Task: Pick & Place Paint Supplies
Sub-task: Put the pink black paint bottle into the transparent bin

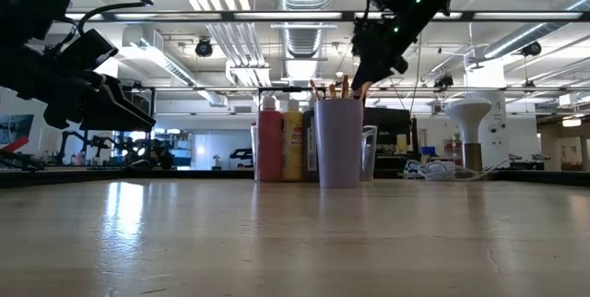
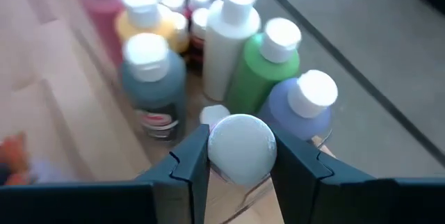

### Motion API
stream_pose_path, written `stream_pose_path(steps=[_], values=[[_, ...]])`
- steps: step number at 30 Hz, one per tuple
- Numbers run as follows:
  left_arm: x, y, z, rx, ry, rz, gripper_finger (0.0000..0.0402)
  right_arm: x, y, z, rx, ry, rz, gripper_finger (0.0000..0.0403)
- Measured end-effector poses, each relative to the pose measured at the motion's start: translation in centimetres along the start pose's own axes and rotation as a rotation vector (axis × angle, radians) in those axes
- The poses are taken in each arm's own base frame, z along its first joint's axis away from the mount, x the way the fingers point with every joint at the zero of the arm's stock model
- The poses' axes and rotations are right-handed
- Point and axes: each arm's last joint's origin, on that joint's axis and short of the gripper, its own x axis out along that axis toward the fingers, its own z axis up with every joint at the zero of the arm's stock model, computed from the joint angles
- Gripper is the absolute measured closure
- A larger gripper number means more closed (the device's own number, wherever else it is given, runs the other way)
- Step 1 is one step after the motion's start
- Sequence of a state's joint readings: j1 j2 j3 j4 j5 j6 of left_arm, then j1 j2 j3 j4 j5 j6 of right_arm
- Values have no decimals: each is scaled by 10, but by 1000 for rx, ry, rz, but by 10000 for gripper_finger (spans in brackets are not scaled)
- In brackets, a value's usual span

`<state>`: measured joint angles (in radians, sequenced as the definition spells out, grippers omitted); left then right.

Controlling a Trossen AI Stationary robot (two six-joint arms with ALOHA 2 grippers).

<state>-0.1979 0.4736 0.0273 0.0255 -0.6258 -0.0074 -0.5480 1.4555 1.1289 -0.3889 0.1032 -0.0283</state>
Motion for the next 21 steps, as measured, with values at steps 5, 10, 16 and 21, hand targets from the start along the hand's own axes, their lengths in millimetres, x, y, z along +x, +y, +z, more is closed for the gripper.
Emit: stream_pose_path(steps=[5, 10, 16, 21], values=[[0, 0, 0, 0, 0, 0, 186, 19, -11, -2, 78, 45, -34, 285], [0, 0, 0, 0, 0, 0, 186, 31, -15, -6, 106, 65, -43, 287], [0, 0, 0, 0, 0, 0, 186, 46, -13, -11, 101, 87, -40, 287], [0, 0, 0, 0, 0, 0, 186, 60, -12, -17, 98, 123, -40, 285]])
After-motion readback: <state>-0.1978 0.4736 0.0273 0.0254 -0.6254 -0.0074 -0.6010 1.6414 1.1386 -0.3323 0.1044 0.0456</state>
